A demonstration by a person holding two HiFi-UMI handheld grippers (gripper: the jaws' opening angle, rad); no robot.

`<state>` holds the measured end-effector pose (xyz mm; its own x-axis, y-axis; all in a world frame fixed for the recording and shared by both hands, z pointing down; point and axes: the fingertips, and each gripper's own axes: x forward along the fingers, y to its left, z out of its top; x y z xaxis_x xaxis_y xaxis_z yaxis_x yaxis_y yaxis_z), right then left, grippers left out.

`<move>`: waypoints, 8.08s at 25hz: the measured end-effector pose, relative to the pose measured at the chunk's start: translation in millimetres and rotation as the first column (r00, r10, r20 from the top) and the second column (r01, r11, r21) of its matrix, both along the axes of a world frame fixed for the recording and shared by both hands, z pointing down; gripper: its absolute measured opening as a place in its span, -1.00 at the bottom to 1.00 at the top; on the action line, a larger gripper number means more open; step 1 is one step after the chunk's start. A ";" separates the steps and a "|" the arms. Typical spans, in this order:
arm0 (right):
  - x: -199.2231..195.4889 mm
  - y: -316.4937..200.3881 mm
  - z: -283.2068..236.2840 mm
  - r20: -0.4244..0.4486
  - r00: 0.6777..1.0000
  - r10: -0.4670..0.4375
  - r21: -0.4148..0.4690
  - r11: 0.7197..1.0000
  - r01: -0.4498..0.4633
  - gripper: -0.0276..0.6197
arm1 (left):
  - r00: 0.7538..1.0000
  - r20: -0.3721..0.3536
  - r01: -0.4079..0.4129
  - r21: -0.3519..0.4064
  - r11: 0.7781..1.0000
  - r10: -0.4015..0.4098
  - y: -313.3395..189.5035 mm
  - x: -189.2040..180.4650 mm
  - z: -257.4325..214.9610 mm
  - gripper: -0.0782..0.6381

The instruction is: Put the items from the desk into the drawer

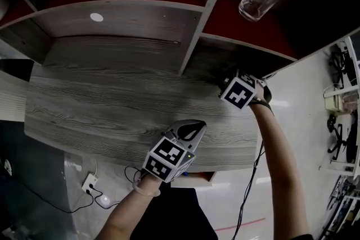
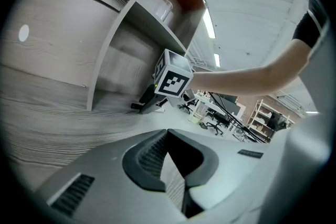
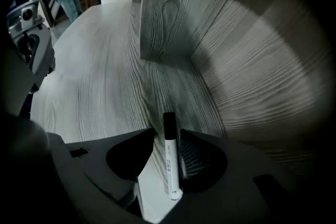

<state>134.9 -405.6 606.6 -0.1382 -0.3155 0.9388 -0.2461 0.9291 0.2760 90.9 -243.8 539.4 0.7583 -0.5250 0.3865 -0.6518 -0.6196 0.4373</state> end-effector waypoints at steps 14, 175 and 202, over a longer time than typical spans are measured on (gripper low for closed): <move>1.7 8.0 16.2 -0.141 0.988 -0.069 -0.338 0.941 0.018 -0.74 | 1.000 -0.019 0.022 -0.023 0.999 -0.022 -6.8 -13.9 4.6 -0.77; 6.7 347.3 3.6 0.707 0.482 0.518 -0.251 0.820 -0.514 -0.11 | 0.985 0.114 0.146 -0.111 0.983 -0.133 237.4 -15.0 40.1 -0.77; -110.0 347.1 -173.3 0.929 0.011 0.369 -0.275 0.711 -0.647 -0.88 | 0.999 0.042 0.023 0.125 0.992 -0.029 200.5 -98.1 -83.8 -0.77</move>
